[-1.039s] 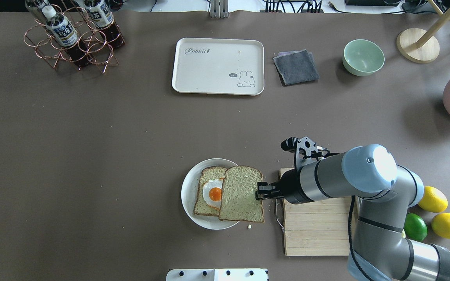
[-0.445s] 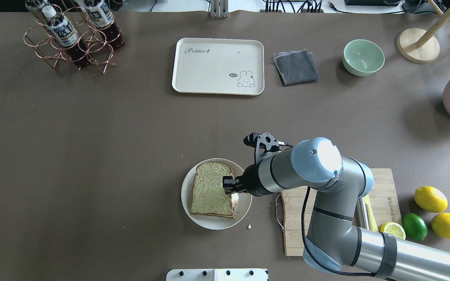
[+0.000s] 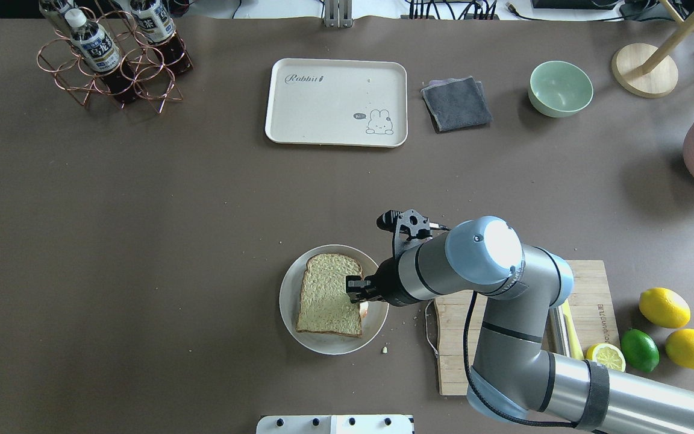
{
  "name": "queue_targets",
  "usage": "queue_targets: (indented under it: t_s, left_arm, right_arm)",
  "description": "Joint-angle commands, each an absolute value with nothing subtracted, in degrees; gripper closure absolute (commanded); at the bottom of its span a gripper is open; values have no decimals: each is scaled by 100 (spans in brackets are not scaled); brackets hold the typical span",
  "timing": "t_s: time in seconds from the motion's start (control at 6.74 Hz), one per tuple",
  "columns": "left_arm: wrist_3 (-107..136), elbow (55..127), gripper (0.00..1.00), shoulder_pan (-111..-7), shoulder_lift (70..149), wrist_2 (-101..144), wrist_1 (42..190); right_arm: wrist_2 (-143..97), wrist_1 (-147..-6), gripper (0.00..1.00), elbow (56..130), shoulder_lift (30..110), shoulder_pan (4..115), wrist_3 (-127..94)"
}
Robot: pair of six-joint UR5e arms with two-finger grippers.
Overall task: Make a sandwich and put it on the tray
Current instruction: 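Open the right gripper and withdraw it while the left arm moves in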
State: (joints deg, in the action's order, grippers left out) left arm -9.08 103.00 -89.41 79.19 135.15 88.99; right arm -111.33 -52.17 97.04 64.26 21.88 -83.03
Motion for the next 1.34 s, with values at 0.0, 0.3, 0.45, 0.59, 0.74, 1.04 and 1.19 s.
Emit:
queue_targets:
  t_s: [0.0, 0.3, 0.45, 0.59, 0.74, 1.04, 1.19]
  left_arm:
    - [-905, 10318, 2, -8938, 7919, 13518, 8895]
    - [-879, 10327, 2, -8938, 7919, 13518, 8895]
    - [-366, 10362, 2, -8886, 7936, 13518, 9051]
    - [118, 10406, 2, -8790, 7928, 13561, 9740]
    - [262, 10554, 2, -8398, 7797, 13570, 10165]
    - [2457, 11105, 3, -7617, 7900, 14025, 10318]
    - [3018, 11414, 3, -7124, 7919, 14019, 10440]
  right_arm:
    - [-11136, -5212, 99, 9712, 6434, 2180, -8480]
    - [-11066, -5212, 0, 9729, 6425, 2162, -8734]
    - [-11057, -5221, 0, 9756, 6399, 2162, -8745]
    - [-11109, -5238, 0, 9852, 6425, 2258, -8745]
    - [-11127, -5264, 0, 10000, 6503, 2328, -8745]
    - [-11755, -5274, 0, 10265, 6923, 2905, -8745]
    - [-12116, -5273, 0, 10300, 7143, 3301, -8676]
